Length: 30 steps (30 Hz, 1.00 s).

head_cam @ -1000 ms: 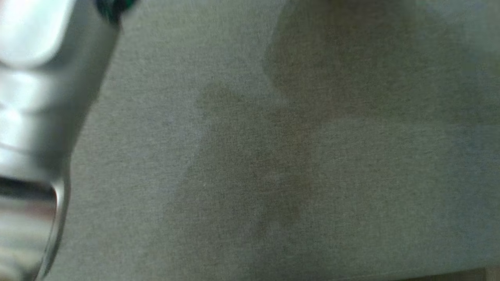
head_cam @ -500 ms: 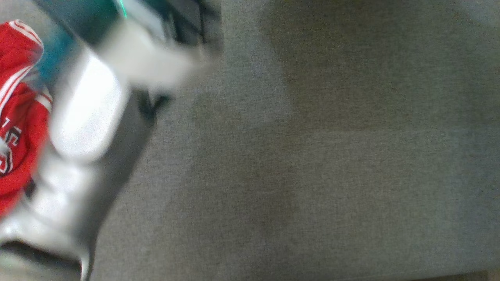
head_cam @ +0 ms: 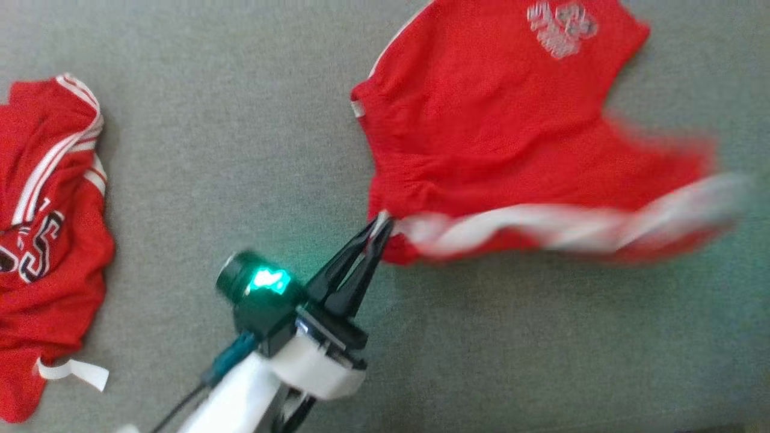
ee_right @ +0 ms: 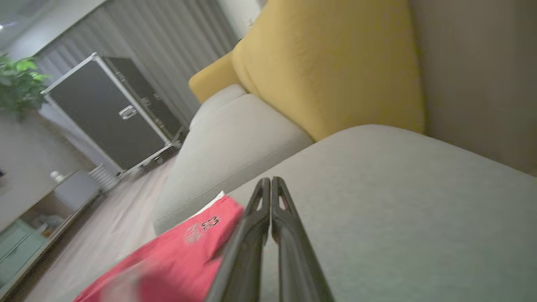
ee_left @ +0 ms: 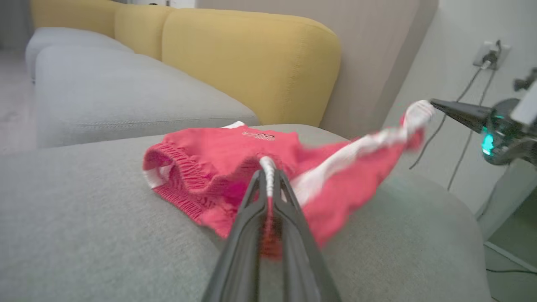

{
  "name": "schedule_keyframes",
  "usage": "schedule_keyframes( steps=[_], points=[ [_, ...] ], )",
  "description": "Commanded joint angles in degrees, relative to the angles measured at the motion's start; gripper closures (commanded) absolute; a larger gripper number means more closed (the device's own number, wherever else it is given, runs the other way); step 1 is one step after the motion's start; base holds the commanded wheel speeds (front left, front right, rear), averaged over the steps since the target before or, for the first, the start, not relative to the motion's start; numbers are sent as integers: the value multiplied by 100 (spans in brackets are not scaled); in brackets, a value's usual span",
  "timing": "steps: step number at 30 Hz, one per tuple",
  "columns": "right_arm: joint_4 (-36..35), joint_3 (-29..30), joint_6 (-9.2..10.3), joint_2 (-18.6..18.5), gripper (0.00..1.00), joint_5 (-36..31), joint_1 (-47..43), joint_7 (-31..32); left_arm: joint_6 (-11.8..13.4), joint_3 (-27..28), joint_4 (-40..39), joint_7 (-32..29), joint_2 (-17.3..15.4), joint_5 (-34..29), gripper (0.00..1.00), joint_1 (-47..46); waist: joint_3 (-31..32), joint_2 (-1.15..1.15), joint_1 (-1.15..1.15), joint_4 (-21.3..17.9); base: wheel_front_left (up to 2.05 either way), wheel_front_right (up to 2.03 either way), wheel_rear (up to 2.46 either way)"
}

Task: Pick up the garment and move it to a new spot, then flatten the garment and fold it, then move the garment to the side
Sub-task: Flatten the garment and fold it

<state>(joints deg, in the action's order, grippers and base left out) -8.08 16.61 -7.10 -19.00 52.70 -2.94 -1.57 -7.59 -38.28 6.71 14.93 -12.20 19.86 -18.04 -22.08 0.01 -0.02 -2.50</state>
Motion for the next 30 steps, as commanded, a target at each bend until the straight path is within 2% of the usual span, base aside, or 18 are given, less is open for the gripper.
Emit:
schedule_keyframes(
  steps=[1, 6, 11, 16, 24, 25, 27, 30],
  points=[
    [-310, 83, -39, -124, 100, 77, -228, -31, 10, 301, -240, 7, -32, -40, 100, 162, 163, -1, 2, 16, 0, 0, 0],
    [-650, 515, -39, 27, 100, 220, -837, -59, 10, 530, -368, 7, 48, -337, 100, 716, 398, -1, 2, 99, 0, 0, 0],
    [-871, 723, -39, -3, 100, 225, -928, 95, 10, 604, -490, 7, 189, -322, 100, 798, 480, -1, 2, 265, 0, 0, 0],
    [-877, 645, -39, -77, 100, 17, -717, 309, 10, 462, -481, 7, 255, -282, 100, 544, 386, -1, 2, 447, 0, 0, 0],
    [-684, 162, -39, -51, 100, -529, -330, 756, 10, 323, -460, 7, 397, -323, 100, -65, 146, -1, 2, 828, 0, 0, 0],
    [-658, 77, -39, -21, 75, -597, -335, 828, 10, 349, -447, 7, 407, -330, 100, -115, 129, -1, 2, 845, 0, 0, 0],
    [-634, -190, -39, 35, 0, -693, -386, 1029, 10, 416, -414, 7, 405, -361, 100, -207, 101, -1, 2, 851, 0, 0, 0],
    [-562, -552, -39, 113, 0, -878, -438, 1249, 10, 504, -366, 7, 381, -380, 100, -324, 61, -1, 2, 824, 0, 0, 0]
  ],
)
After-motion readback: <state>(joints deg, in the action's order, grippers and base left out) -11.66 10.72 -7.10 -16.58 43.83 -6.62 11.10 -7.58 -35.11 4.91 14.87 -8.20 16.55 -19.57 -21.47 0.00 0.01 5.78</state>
